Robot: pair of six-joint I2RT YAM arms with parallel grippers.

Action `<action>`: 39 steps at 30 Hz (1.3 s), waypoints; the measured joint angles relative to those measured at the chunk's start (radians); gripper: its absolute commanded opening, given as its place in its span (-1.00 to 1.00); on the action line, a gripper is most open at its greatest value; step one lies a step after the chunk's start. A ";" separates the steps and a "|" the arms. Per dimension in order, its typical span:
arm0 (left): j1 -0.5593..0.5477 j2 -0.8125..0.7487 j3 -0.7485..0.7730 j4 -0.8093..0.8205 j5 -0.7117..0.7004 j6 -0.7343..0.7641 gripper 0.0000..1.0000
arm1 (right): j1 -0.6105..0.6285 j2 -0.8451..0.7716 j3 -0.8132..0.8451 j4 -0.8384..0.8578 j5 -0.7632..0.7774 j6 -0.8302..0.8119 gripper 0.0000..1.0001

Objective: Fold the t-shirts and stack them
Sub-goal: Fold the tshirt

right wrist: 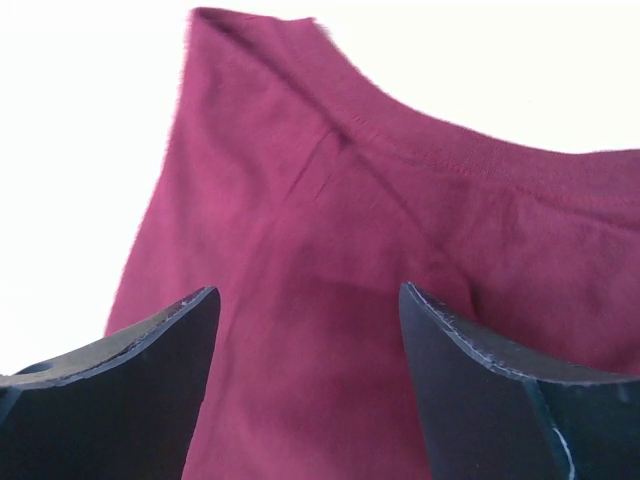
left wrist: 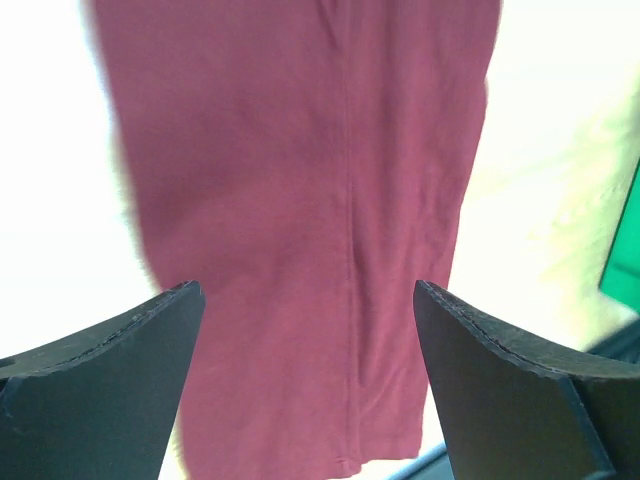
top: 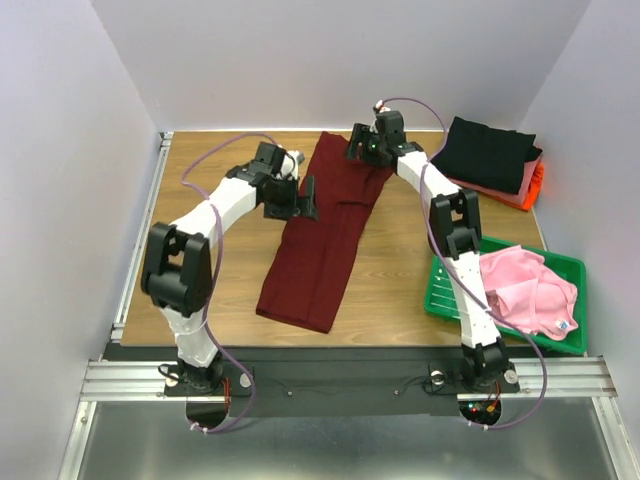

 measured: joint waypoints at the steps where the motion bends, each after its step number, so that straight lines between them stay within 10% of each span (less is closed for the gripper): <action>1: 0.003 -0.031 0.003 -0.004 -0.021 0.008 0.97 | 0.000 -0.034 -0.027 0.000 -0.001 -0.014 0.59; 13: -0.017 -0.139 -0.132 -0.082 0.032 0.080 0.96 | 0.040 -0.471 -0.386 0.060 -0.032 -0.057 0.59; 39: -0.122 -0.017 -0.297 -0.008 0.245 0.000 0.96 | 0.098 -0.261 -0.469 0.063 -0.027 0.000 0.59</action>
